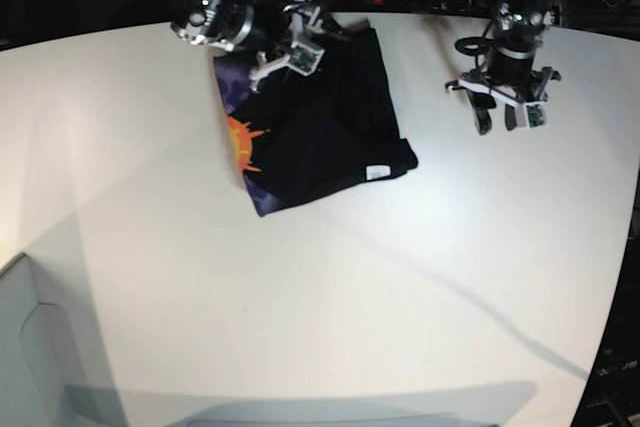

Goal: Fold the T-shirt properly

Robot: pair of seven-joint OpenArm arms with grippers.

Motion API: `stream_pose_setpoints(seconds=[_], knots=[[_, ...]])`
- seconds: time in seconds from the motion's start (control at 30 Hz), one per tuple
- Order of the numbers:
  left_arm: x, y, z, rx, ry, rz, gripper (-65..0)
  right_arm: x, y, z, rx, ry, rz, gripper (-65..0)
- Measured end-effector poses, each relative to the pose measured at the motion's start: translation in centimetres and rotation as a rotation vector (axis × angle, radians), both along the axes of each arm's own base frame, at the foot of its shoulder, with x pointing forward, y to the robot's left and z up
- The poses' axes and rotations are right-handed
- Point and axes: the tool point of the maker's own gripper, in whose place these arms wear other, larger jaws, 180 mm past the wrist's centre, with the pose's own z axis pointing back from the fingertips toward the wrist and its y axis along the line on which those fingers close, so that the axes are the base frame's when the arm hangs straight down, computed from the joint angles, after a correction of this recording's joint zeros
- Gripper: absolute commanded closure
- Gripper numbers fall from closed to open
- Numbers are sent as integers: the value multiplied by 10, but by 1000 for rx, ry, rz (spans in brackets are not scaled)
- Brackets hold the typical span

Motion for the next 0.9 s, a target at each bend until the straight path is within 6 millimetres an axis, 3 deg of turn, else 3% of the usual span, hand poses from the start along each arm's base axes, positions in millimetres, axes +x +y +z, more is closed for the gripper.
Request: stream_pose_setpoints(seconds=[0.17,0.37,0.5,0.6,0.7,0.9], knots=[[2,-1,5,1,-14,-6,-278,-8,14,10,-17,-68,105,-344],[6,-7,16,-6,-42,-18,-279,-1,21,36,38,-134,144,-344],[6,-19,34,-16,-83,-47,-280,11,9,35,23,-149,130,-344],[3,-48,35,-59,-82,-105,-280,34,-11,34,-18,-180,64,-346],[-3,-89,26,-134,-53,-195,-280,54,-25,45,-23,-225,-2,-347],[-11,-138,13,-210,-12,-294,-280,87,-58,60,-53,-290,-121,-348]])
